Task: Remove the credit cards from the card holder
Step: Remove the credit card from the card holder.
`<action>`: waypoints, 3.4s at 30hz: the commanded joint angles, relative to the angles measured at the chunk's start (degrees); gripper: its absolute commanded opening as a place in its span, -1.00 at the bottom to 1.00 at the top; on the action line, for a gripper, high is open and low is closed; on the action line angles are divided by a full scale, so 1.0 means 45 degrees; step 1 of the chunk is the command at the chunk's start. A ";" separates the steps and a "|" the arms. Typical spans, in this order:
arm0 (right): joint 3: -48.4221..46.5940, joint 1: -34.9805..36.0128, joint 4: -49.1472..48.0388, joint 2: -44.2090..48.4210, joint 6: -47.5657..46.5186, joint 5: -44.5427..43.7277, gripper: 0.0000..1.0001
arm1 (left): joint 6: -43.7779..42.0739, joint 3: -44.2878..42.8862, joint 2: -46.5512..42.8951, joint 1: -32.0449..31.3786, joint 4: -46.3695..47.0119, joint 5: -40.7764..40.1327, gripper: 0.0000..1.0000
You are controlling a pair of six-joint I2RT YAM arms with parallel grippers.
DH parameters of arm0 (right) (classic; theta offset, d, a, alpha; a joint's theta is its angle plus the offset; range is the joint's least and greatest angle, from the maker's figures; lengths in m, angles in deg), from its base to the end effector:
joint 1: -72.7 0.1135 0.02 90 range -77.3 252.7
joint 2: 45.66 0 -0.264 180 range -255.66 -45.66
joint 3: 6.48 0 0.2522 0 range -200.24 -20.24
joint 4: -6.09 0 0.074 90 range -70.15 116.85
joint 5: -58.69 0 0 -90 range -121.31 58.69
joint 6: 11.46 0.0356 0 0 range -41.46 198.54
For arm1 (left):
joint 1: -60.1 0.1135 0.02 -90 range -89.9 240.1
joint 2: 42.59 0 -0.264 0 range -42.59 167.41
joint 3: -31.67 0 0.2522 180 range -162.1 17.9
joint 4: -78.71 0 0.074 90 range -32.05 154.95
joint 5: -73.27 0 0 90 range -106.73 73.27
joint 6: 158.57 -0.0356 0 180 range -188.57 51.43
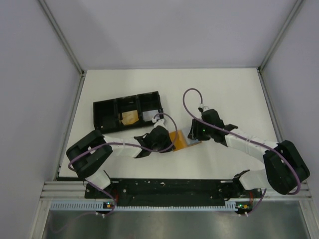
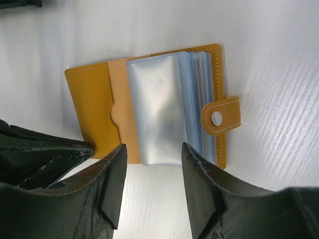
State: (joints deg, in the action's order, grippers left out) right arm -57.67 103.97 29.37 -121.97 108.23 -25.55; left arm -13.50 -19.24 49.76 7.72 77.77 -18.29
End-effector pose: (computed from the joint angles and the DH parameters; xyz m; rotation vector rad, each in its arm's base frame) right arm 0.2191 0.1372 0.1811 -0.0823 2.5001 0.5903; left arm 0.1844 -0.2377 0.1365 -0.0735 2.4911 -0.8665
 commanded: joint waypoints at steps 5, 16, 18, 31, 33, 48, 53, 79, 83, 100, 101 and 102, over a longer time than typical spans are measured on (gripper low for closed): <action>0.0173 -0.0014 0.0033 -0.0014 -0.0036 -0.0556 -0.04 | -0.0558 -0.0027 -0.0172 0.0097 -0.1110 -0.0512 -1.00; 0.0408 0.0005 -0.0748 -0.0307 0.0003 0.0322 -0.13 | -0.0558 -0.0007 -0.0192 0.0097 -0.1110 -0.0512 -1.00; 0.0388 -0.0014 -0.0748 -0.0307 0.0003 0.0341 -0.18 | -0.0558 -0.0027 -0.0191 0.0097 -0.1110 -0.0512 -1.00; 0.0096 0.0355 -0.2037 -0.0893 0.0140 0.2566 -0.21 | -0.0519 0.0207 -0.0523 0.0097 -0.0935 -0.0590 -1.00; -0.0254 0.0706 -0.2505 -0.1087 0.0237 0.2781 -0.20 | -0.0461 0.0402 -0.0718 0.0097 -0.0837 -0.0687 -1.00; -0.2406 0.2544 -0.0456 -0.2028 -0.0817 0.1869 0.13 | -0.0167 0.0852 -0.0992 0.0097 -0.0485 -0.0883 -1.00; -0.1898 0.2116 0.0656 -0.0739 -0.0662 -0.0865 0.11 | -0.0089 0.1086 -0.1207 0.0097 -0.0446 -0.1000 -1.00; -0.0432 0.1431 0.0170 -0.0912 0.0003 -0.0616 0.16 | -0.0109 0.0969 -0.1110 0.0097 -0.0466 -0.0903 -1.00; -0.0432 0.1431 0.0092 -0.1010 0.0003 -0.0461 0.13 | -0.0128 0.0931 -0.1090 0.0097 -0.0466 -0.0883 -1.00; -0.0646 0.1450 -0.0358 -0.1011 -0.0074 0.0673 0.05 | -0.0109 0.0930 -0.1032 0.0097 -0.0466 -0.0805 -1.00; -0.0705 0.1450 -0.0396 -0.0894 -0.0152 0.0751 0.05 | -0.0109 0.0930 -0.1031 0.0097 -0.0427 -0.0805 -1.00; -0.0783 0.1470 -0.0455 -0.0874 -0.0211 0.0809 0.05 | -0.0128 0.0911 -0.1012 0.0097 -0.0427 -0.0786 -1.00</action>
State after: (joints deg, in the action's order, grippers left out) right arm -59.99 110.44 28.14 -127.85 108.49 -23.04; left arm -14.03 -15.53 45.41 7.90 76.91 -21.09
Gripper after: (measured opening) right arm 0.524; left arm 0.008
